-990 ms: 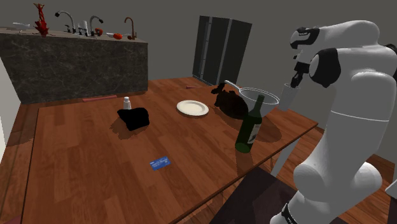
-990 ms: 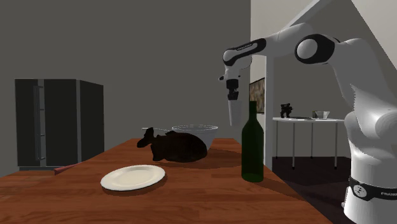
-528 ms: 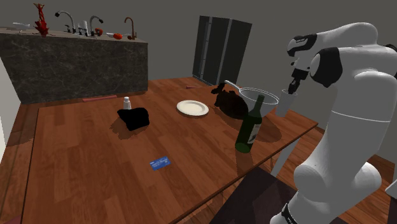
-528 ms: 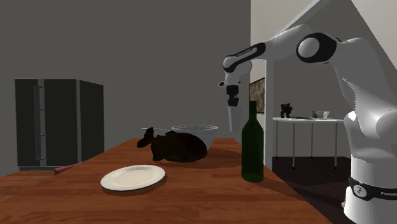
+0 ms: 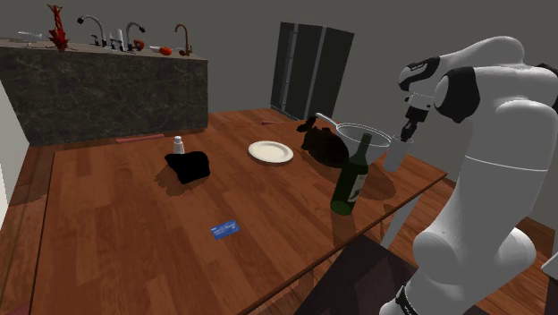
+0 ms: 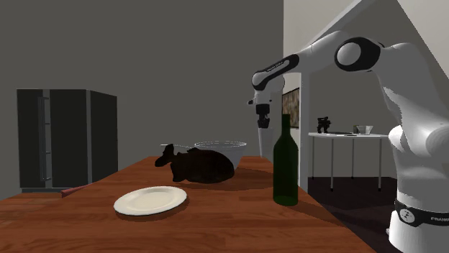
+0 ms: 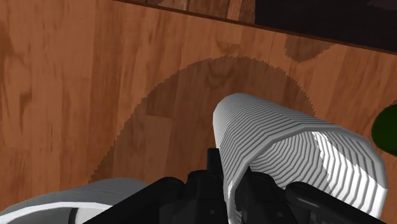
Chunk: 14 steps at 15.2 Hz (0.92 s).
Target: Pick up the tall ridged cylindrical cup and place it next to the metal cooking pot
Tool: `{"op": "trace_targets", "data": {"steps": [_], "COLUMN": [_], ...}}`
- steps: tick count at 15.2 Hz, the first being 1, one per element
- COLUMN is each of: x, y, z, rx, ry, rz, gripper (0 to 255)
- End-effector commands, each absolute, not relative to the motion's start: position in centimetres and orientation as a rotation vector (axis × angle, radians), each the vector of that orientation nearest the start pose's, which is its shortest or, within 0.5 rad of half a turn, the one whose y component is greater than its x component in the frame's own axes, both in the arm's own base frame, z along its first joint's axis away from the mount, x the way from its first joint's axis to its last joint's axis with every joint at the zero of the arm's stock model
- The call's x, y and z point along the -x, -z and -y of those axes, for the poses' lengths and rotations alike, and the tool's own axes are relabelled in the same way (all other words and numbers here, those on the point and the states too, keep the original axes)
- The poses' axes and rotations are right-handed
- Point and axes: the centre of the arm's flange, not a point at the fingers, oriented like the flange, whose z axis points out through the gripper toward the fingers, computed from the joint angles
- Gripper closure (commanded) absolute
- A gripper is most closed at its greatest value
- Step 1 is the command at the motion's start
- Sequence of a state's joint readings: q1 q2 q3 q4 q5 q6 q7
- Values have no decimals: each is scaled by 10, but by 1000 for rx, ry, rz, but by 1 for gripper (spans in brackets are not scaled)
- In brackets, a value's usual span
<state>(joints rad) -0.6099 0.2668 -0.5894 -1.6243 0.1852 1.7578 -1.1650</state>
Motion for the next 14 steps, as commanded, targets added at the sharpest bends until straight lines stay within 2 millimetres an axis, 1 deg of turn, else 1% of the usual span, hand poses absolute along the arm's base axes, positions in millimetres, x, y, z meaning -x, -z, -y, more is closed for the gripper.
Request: {"op": "trace_targets", "data": {"steps": [1, 14], "x": [-270, -270], "y": [-470, -401], "z": [559, 559], "rx": [3048, 3048], "ry": [-3, -3], "rz": [-102, -102], "gripper": [255, 255]}}
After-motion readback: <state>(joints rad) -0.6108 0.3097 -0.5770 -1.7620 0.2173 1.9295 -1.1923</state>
